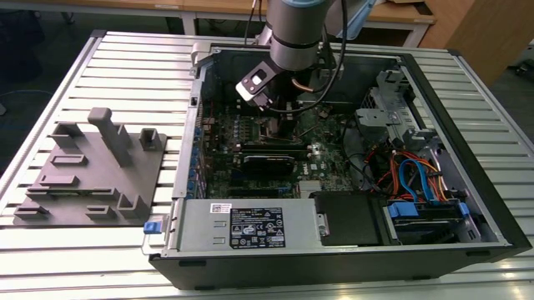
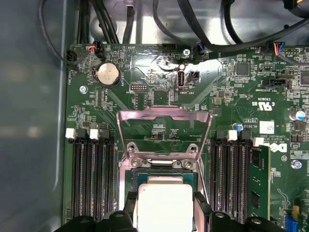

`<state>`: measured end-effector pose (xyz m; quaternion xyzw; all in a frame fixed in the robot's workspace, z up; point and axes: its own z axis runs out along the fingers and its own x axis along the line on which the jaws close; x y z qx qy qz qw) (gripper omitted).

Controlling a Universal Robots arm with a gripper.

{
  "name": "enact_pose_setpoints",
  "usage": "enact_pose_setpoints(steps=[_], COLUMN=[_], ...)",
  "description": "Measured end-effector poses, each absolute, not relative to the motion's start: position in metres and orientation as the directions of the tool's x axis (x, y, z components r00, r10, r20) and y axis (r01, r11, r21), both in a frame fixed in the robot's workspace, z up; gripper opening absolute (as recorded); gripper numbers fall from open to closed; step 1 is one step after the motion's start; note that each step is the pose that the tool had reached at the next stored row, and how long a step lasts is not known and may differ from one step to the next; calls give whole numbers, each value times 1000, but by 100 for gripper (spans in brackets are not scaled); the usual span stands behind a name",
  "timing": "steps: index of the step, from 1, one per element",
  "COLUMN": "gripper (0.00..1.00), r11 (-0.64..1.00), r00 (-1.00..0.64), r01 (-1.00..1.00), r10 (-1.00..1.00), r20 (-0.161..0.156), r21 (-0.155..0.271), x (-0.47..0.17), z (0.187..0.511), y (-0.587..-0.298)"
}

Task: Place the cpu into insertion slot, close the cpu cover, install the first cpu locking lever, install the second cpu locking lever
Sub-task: 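Place the cpu into insertion slot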

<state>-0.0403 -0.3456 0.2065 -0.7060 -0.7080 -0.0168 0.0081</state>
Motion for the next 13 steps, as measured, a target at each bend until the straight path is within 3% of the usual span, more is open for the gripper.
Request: enact_pose_setpoints(steps=[13], gripper=[54], r11=[6], r00=[-6], r01=[1000], r10=[999], r20=[38], r21=[12], x=[-43], z=[202], y=[-345])
